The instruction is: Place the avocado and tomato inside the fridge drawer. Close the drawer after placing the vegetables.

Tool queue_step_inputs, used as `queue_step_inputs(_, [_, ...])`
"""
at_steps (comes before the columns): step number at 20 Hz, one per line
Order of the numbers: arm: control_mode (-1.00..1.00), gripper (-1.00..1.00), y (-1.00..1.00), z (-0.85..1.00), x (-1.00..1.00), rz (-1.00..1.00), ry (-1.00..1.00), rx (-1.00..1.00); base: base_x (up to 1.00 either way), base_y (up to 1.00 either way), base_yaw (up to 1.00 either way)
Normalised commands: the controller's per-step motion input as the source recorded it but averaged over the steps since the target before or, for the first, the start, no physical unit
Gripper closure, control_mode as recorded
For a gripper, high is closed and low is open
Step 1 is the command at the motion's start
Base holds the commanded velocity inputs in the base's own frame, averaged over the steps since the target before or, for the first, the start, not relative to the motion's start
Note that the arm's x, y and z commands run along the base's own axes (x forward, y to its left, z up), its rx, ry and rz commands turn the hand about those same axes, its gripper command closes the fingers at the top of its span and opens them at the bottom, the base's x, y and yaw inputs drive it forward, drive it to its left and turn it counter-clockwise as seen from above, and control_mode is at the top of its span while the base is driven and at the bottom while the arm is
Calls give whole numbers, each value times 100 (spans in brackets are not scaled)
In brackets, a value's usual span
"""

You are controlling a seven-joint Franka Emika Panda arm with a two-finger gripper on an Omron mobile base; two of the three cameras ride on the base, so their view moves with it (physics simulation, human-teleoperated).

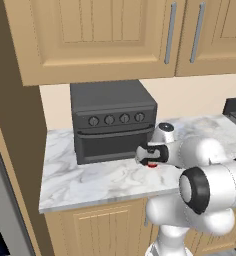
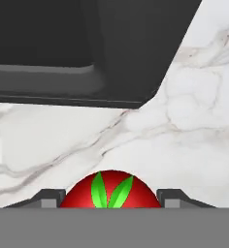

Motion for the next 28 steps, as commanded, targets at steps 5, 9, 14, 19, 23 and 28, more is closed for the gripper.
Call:
queue_step_inputs(5, [-100,100,0,100,-77,0,-10,0,0,0,0])
queue_step_inputs(9, [-100,100,9,100,-74,-1,0,3,0,0,0])
queue_step_inputs(14, [-100,100,16,83,-83,-6,4,3,0,0,0])
queue_step_inputs(19, [-100,100,5,64,-83,-9,0,0,0,0,0])
queue_step_inputs(23, [-100,100,-19,36,-60,-16,0,0,0,0,0])
queue_step_inputs(28, [100,100,-11,1,-25,-6,0,0,-59,0,-6])
